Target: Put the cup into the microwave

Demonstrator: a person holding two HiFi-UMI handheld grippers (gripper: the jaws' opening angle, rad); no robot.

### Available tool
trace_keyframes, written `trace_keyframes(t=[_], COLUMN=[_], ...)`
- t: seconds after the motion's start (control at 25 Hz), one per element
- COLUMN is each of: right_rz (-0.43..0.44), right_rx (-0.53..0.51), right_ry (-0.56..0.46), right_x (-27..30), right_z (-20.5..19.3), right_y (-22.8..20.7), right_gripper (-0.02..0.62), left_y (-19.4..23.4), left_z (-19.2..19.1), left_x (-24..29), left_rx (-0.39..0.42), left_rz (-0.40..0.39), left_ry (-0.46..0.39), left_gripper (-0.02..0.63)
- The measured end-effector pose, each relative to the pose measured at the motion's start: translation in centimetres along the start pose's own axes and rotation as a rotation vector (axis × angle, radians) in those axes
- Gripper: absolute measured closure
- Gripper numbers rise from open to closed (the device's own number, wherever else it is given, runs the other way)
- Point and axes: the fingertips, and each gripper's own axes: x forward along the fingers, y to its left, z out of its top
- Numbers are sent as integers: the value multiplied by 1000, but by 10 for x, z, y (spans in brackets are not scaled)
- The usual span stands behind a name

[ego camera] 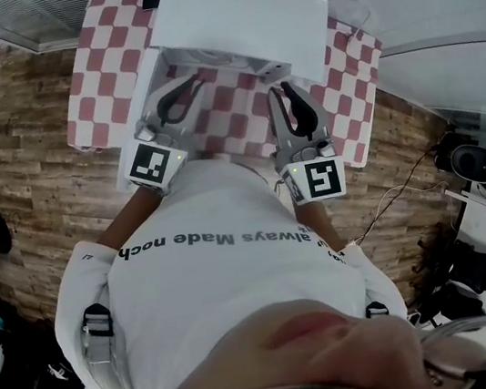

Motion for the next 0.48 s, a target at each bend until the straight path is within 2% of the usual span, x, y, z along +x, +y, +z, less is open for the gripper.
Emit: trace_keyframes(t=[0.48], right_rz=[0], right_rx=[11], right_ry=[-5], right_x=[-7], right_z=[-5], right_y=[4], right_gripper=[522], left_y=[-9], left_z=[-2], left_x=[-5], left_rx=[-15], left_rz=[-12], left_ry=[-17], left_gripper=[557])
